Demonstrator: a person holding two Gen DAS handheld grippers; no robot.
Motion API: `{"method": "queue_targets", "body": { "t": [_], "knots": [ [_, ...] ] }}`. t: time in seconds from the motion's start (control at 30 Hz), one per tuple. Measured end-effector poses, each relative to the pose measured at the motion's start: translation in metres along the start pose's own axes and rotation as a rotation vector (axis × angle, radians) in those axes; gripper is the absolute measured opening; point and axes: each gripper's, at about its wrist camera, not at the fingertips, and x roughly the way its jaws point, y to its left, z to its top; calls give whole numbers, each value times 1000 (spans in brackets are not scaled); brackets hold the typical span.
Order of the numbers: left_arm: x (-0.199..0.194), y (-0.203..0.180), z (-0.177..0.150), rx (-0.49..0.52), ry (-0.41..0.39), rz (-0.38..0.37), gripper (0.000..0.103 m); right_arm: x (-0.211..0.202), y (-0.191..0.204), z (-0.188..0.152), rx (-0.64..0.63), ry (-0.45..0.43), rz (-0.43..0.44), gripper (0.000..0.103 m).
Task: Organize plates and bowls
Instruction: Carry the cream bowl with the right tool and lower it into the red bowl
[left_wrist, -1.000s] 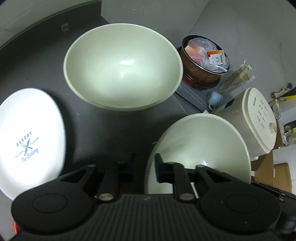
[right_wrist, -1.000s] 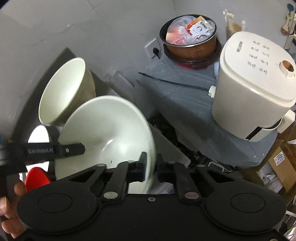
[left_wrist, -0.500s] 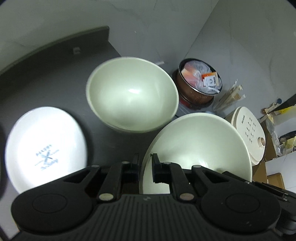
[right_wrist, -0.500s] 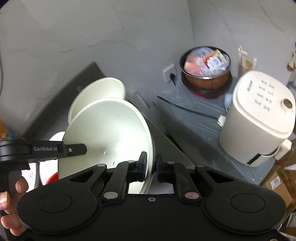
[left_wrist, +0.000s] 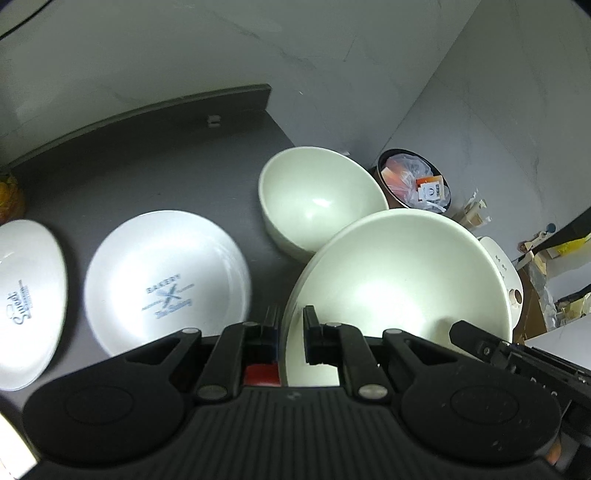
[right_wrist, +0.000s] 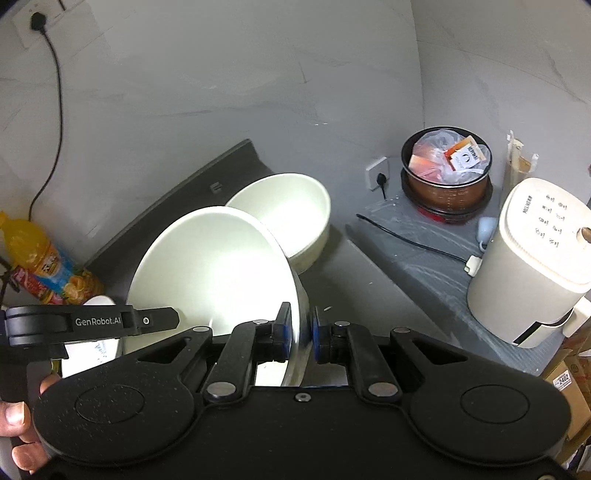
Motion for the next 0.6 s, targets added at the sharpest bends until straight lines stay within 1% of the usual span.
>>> {"method": "queue_targets", "body": {
  "t": [0.2, 0.37, 0.6],
  "knots": [
    [-16, 18, -9, -24, -7, 1, 11, -2, 17, -10, -17, 14, 15, 11],
    [-24, 40, -21, -52, 3, 11, 11, -1, 34, -23, -42, 39, 25, 11],
    [-22, 68, -37, -90, 34, 34, 11, 10, 52, -40, -74, 94, 34, 11]
  ]
}}
